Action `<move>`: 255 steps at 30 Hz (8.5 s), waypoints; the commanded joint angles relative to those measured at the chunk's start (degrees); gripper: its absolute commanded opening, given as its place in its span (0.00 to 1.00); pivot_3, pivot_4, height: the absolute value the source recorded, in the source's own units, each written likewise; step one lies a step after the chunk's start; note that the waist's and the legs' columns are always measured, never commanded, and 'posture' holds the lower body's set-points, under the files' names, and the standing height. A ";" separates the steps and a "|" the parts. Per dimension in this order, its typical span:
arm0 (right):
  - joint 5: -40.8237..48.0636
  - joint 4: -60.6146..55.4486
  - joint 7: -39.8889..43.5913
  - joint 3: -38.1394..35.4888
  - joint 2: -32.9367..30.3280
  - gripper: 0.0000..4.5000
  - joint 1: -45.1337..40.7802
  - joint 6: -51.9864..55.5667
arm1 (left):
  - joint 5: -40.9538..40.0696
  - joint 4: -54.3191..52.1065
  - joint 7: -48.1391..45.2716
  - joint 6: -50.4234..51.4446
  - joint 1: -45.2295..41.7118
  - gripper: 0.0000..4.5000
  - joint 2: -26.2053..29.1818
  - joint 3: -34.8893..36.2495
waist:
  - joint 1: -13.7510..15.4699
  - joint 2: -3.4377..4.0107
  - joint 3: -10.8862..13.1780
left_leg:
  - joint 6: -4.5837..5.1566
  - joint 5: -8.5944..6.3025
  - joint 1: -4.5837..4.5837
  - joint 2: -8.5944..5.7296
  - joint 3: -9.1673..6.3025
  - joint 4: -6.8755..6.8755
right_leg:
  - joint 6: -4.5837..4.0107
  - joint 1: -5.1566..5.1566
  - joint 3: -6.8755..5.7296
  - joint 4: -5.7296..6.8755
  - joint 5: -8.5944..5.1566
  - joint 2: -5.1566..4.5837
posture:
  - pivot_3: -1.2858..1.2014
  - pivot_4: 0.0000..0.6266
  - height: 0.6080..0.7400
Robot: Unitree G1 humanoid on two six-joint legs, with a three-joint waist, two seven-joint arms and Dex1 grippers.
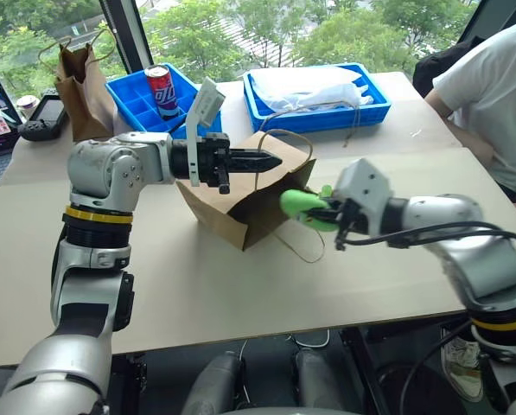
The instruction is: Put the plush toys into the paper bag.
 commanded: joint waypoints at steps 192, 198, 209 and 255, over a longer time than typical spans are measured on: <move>26.02 1.32 -1.32 -9.95 5.07 0.00 -17.98 18.82 | 13.04 11.19 0.08 -22.12 -3.33 0.27 -1.03 -2.53 | -0.01 -0.05 0.00 | 0.14 -0.12 -0.09 -0.05 0.03 -0.04 | -0.10 -0.16 -0.04 -0.08 0.10 -0.04 | 0.52 0.24 1.00; 26.32 3.00 -1.52 -12.64 4.42 0.42 -18.91 17.59 | 8.93 11.33 0.04 -17.92 -4.51 0.75 2.58 3.36 | 0.01 -0.05 0.00 | 0.14 -0.12 -0.10 -0.05 0.03 -0.03 | -0.10 -0.17 -0.04 -0.09 0.10 -0.04 | 0.52 0.24 1.00; 27.85 4.33 0.77 -19.00 0.03 1.00 -22.81 15.59 | 5.32 13.22 -1.15 -19.11 -5.30 1.00 7.97 11.91 | 0.00 -0.05 0.00 | 0.13 -0.12 -0.12 -0.05 0.03 -0.04 | -0.10 -0.20 -0.05 -0.08 0.10 -0.04 | 0.52 0.24 1.00; 7.57 8.77 -22.91 1.06 20.68 0.01 -4.58 1.95 | 8.54 1.07 -7.39 -29.78 17.27 1.00 4.27 0.92 | 0.04 -0.13 -0.04 | 0.09 -0.09 0.06 0.00 0.11 -0.12 | -0.15 -0.16 -0.05 -0.06 0.14 -0.03 | 0.52 0.24 1.00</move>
